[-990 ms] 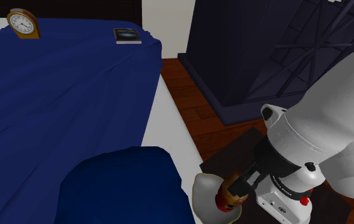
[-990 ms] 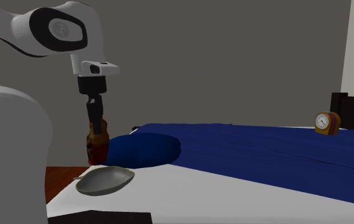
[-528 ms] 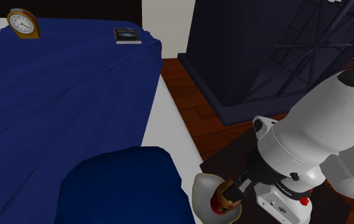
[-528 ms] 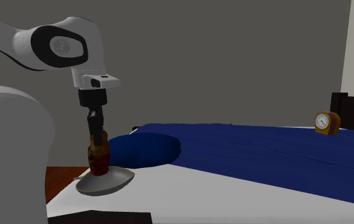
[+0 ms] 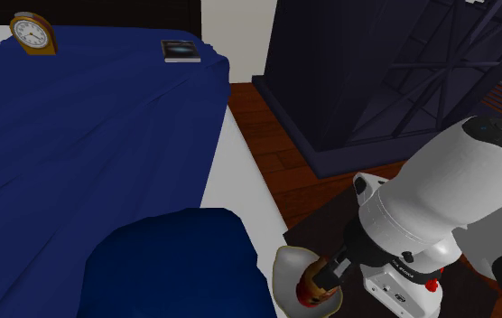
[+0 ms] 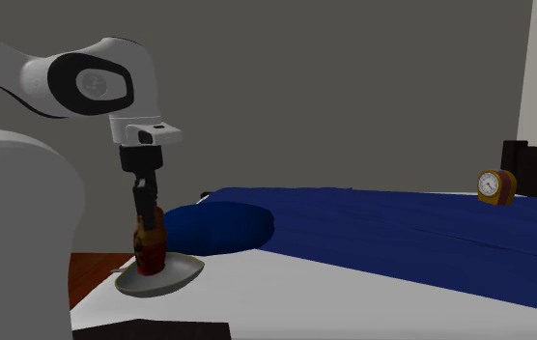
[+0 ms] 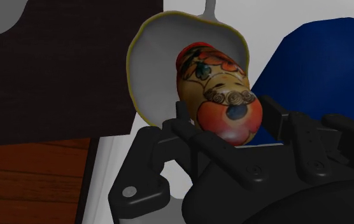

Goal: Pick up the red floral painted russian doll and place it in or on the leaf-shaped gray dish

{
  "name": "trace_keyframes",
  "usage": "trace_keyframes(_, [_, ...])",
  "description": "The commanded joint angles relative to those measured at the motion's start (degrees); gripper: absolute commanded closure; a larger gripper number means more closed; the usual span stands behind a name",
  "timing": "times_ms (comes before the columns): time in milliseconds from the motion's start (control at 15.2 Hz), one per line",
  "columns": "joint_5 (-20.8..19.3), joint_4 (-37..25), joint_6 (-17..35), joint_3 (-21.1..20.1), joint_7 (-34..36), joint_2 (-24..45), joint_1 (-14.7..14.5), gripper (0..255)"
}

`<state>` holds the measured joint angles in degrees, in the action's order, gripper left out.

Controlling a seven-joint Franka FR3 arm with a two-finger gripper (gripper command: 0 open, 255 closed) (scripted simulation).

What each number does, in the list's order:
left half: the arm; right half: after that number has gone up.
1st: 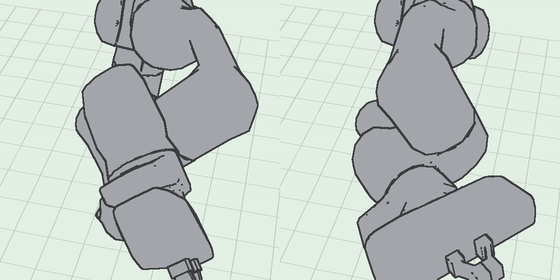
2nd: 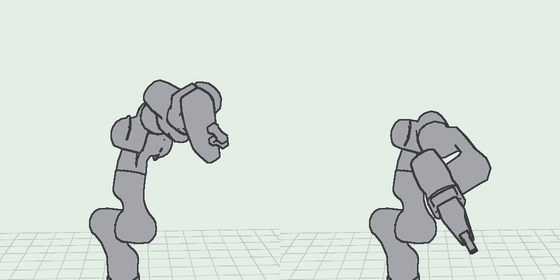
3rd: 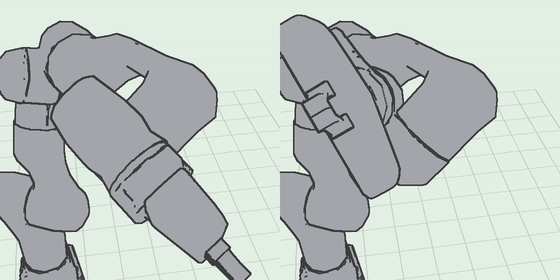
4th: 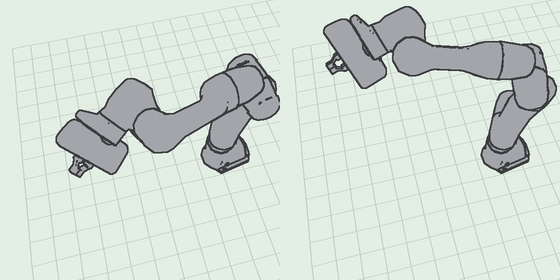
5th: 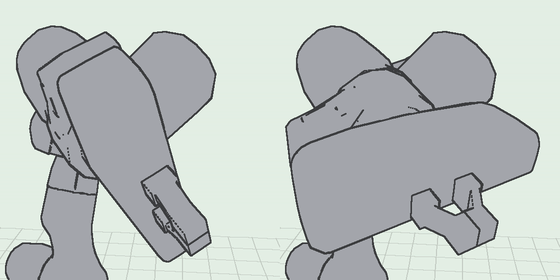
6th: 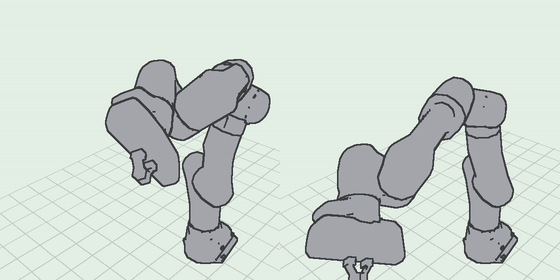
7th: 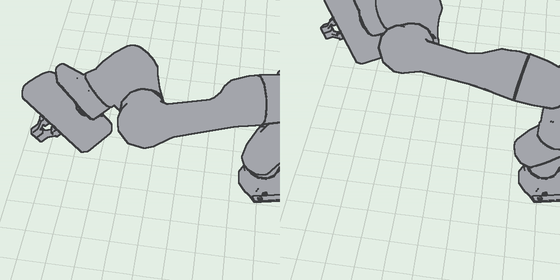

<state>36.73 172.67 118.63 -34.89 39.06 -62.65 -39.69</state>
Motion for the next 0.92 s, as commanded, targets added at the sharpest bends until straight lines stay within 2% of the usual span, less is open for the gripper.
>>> trace_keyframes(0, [0.02,0.00,0.03,-0.01,0.00,0.00,-0.01,255])
trace_keyframes(66, [0.02,0.00,0.03,-0.01,0.00,0.00,-0.01,255])
trace_keyframes(132, [0.02,0.00,0.04,0.00,-0.01,0.00,0.00,0])
trace_keyframes(462, [0.02,0.00,0.04,-0.01,-0.01,0.01,-0.01,0])
trace_keyframes(726, [-5.34,-4.78,-9.56,5.14,0.69,-5.08,1.56,0])
trace_keyframes(858, [-5.34,-4.79,-9.56,5.14,0.69,-5.08,1.57,0])
